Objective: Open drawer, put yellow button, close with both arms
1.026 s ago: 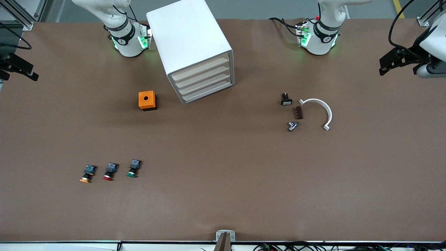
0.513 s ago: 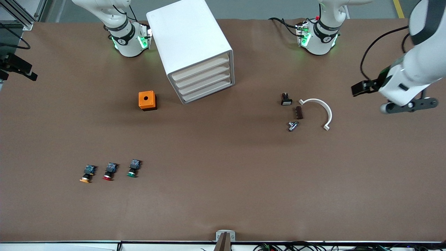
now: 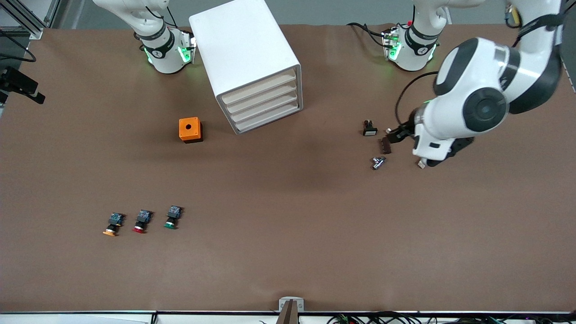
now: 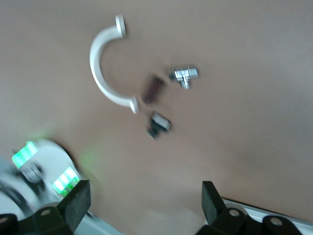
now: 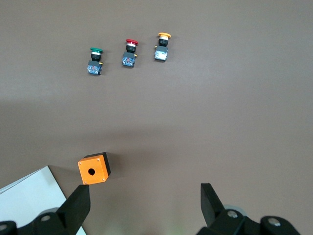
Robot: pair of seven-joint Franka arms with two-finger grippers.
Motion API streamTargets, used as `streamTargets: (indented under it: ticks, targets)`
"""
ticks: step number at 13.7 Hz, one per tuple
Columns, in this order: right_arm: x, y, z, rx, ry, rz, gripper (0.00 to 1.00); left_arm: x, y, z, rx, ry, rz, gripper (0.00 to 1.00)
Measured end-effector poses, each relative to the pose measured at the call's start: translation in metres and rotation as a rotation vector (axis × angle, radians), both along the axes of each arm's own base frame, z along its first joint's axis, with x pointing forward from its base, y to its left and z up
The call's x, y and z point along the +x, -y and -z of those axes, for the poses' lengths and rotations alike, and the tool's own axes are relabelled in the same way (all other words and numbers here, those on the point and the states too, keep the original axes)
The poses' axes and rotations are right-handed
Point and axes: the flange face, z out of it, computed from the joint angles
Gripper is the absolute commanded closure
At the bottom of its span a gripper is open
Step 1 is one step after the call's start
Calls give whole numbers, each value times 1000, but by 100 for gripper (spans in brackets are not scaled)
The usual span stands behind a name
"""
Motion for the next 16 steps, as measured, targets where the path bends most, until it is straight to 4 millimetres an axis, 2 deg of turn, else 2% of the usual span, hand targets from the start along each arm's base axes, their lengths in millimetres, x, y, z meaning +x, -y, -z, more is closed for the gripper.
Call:
streamTargets:
  ticks: [5, 9, 11, 16]
  targets:
    - [1, 1, -10, -4, 24, 1, 0, 11, 51, 50, 136, -108, -361, 0]
    - [6, 4, -1, -4, 6, 7, 0, 19, 90, 101, 219, -216, -594, 0]
    - [19, 8, 21, -1, -34, 13, 0, 18, 106, 120, 243, -284, -701, 1]
    - [77, 28, 108, -21, -95, 24, 0, 10, 130, 155, 247, -524, -870, 5]
